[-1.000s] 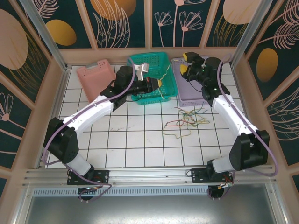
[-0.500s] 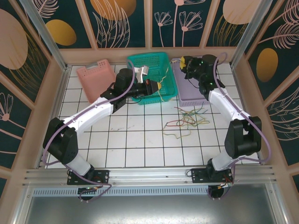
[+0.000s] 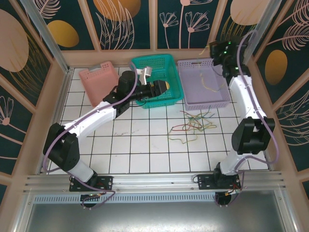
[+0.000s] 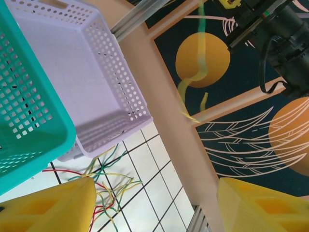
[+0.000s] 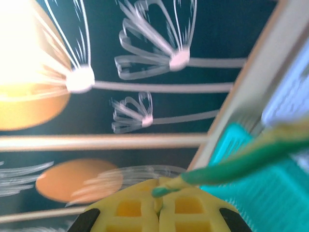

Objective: Untangle the cables

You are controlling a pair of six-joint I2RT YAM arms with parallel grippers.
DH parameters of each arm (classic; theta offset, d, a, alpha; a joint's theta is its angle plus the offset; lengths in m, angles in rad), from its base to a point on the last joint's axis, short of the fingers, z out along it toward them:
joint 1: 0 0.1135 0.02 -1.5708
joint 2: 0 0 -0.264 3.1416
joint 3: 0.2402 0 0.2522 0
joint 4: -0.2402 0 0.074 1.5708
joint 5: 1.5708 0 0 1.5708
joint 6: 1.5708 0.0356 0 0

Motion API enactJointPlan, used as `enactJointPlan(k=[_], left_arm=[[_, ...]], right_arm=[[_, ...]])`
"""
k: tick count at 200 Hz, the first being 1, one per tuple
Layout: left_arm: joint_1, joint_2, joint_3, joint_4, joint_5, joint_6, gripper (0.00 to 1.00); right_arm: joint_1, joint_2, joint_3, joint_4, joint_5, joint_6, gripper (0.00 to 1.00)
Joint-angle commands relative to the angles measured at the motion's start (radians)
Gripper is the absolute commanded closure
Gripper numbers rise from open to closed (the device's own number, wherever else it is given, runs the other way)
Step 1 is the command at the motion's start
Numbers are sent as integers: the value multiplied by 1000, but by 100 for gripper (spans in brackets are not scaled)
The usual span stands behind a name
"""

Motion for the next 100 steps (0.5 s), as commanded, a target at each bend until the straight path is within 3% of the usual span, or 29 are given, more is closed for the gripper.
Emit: enactJointPlan(k=[1,37,100], left_arm=[[0,-53,16,-12,-41,10,32],[1,-80,1,-36,-59,25,33],[1,-160,-68,-48,-106,16,33]], right_arm=[[-48,108,106,-100,-21,-321,100],[-50,315,263,-161,31,-620,100],[19,520,249,-170,13,-710,100]])
